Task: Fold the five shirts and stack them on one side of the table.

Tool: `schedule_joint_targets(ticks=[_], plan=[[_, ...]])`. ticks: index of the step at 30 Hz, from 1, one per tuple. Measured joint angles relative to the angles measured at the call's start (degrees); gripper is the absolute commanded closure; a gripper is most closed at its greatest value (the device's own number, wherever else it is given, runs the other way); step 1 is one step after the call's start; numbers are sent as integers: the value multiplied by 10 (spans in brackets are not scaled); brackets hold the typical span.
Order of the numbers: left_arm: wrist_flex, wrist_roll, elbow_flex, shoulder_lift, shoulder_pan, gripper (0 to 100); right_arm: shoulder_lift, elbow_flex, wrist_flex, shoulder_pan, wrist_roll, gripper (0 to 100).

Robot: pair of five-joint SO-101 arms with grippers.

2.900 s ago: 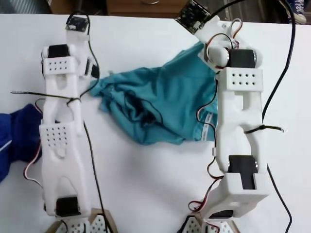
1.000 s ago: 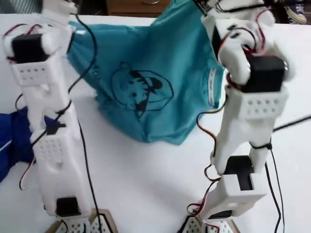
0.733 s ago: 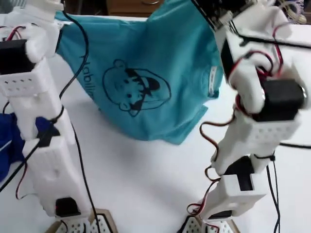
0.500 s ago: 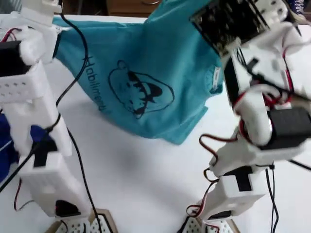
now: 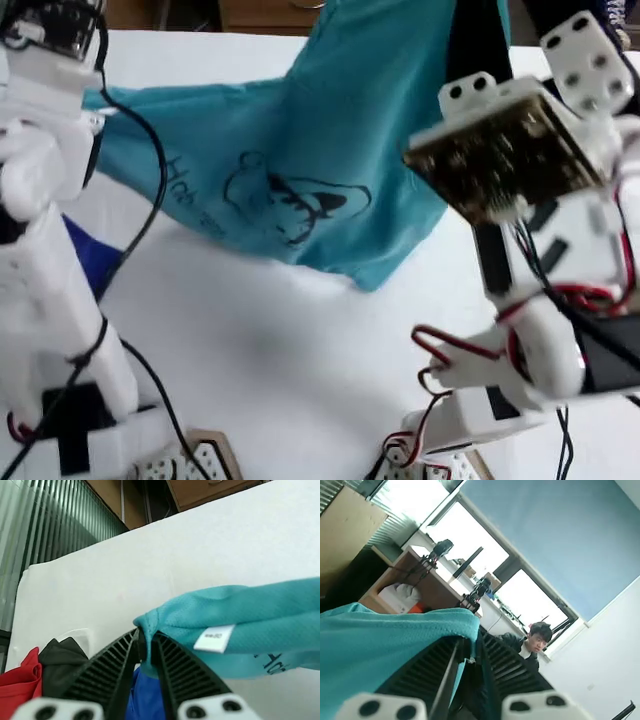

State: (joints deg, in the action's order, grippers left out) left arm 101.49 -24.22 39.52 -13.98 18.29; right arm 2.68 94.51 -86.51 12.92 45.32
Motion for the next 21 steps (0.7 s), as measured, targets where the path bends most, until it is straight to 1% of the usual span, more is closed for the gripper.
schedule_joint_targets(ticks=[2, 5, 8, 14, 21], plan=[[0, -2, -17, -22, 0, 980, -8, 0, 0, 0, 3, 978], [0, -2, -28, -44, 0, 980, -18, 0, 0, 0, 35, 978], [0, -2, -29, -60, 18, 980, -27, 0, 0, 1, 56, 978], [0, -19, -29, -86, 64, 980, -44, 0, 0, 3, 62, 978], [0, -19, -29, -132, 76, 980, -53, 1, 0, 3, 62, 978]])
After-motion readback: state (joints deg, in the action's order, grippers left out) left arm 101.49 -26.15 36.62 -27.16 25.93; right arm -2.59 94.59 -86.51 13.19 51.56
